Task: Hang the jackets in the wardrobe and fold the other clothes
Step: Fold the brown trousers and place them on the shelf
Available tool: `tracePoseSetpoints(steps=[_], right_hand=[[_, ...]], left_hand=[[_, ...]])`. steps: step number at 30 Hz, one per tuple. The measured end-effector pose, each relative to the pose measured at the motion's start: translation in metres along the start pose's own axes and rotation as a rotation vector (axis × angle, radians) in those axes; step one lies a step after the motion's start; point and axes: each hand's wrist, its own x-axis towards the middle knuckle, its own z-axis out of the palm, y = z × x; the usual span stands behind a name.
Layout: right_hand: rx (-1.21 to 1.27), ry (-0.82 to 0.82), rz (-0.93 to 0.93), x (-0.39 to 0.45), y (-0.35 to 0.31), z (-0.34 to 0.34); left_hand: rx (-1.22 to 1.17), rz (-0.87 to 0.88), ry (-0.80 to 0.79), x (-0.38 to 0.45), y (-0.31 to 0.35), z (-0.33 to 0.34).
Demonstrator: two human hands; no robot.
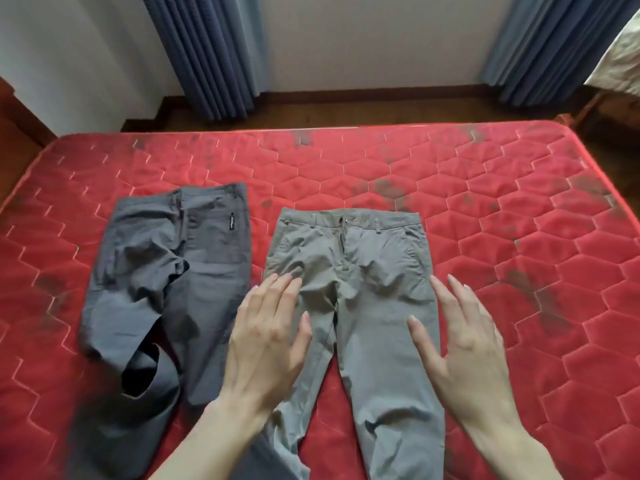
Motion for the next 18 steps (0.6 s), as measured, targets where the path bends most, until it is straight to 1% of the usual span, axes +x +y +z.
tracePoseSetpoints(steps=[3, 7, 8, 10, 12, 13, 16, 18], right_hand=[[-0.067, -0.097, 0.062, 0.013, 0.035, 0.056], [-0.223, -0.237, 0.286, 0.037, 0.073, 0.116], [-0.229, -0.270, 0.349, 0.043, 0.083, 0.129], [-0.139, -0.312, 0.486, 0.054, 0.096, 0.147], [-0.017, -0.298, 0.614, 0.063, 0.104, 0.160], [-0.002, -0.274, 0.648, 0.066, 0.107, 0.165], [-0.033, -0.232, 0.668, 0.068, 0.115, 0.178], [-0.002, -0.209, 0.684, 0.067, 0.116, 0.184]], left_hand=[[0.058, -0.001, -0.052, 0.009, -0.023, 0.066], [0.184, -0.039, -0.147, 0.024, -0.051, 0.138], [0.221, -0.048, -0.181, 0.027, -0.056, 0.152], [0.275, -0.063, -0.275, 0.033, -0.062, 0.172], [0.321, -0.120, -0.401, 0.036, -0.067, 0.185], [0.343, -0.157, -0.463, 0.038, -0.068, 0.190], [0.388, -0.182, -0.588, 0.040, -0.071, 0.201], [0.356, -0.154, -0.602, 0.041, -0.073, 0.204]])
